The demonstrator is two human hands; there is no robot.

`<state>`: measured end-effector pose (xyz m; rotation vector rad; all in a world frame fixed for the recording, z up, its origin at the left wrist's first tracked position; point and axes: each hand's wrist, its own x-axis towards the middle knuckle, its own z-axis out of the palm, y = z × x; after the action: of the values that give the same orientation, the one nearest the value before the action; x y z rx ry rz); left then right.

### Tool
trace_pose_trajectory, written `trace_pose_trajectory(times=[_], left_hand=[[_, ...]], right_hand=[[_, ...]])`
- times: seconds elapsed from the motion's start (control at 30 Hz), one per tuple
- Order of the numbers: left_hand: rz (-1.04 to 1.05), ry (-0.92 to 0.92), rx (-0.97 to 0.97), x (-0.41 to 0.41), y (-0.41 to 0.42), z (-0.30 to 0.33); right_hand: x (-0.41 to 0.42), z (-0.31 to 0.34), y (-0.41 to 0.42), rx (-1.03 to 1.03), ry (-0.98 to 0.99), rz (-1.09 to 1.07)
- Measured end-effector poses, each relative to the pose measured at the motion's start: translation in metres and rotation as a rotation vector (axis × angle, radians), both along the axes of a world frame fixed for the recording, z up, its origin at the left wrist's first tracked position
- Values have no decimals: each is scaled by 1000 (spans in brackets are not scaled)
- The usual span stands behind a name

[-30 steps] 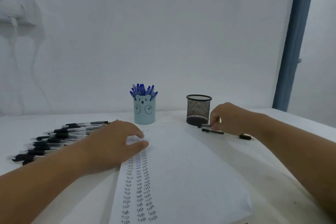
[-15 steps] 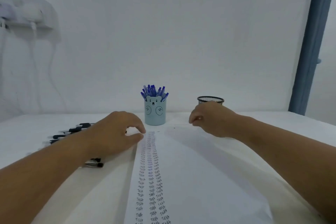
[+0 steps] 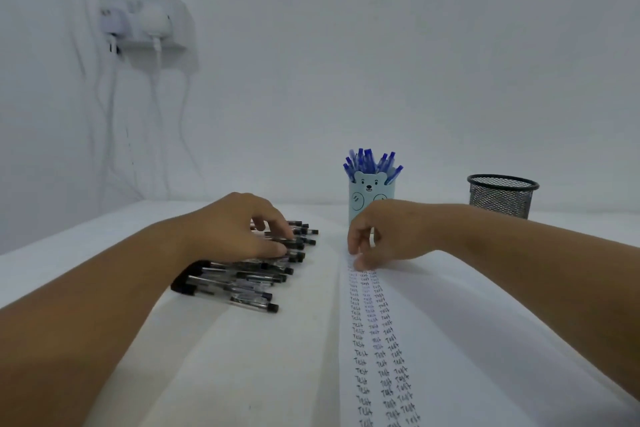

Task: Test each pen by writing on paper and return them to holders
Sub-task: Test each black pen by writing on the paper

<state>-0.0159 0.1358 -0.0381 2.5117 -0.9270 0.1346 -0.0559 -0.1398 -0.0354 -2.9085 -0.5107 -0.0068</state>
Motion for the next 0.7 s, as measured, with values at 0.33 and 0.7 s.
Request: trace_pose_trajectory(times=[0.33, 0.7], left_hand=[[38, 27, -120, 1, -8, -10], [48, -25, -170, -9, -22, -17]], right_hand=[[1, -37, -18, 517, -36, -10], [-4, -38, -16, 502, -86, -35]])
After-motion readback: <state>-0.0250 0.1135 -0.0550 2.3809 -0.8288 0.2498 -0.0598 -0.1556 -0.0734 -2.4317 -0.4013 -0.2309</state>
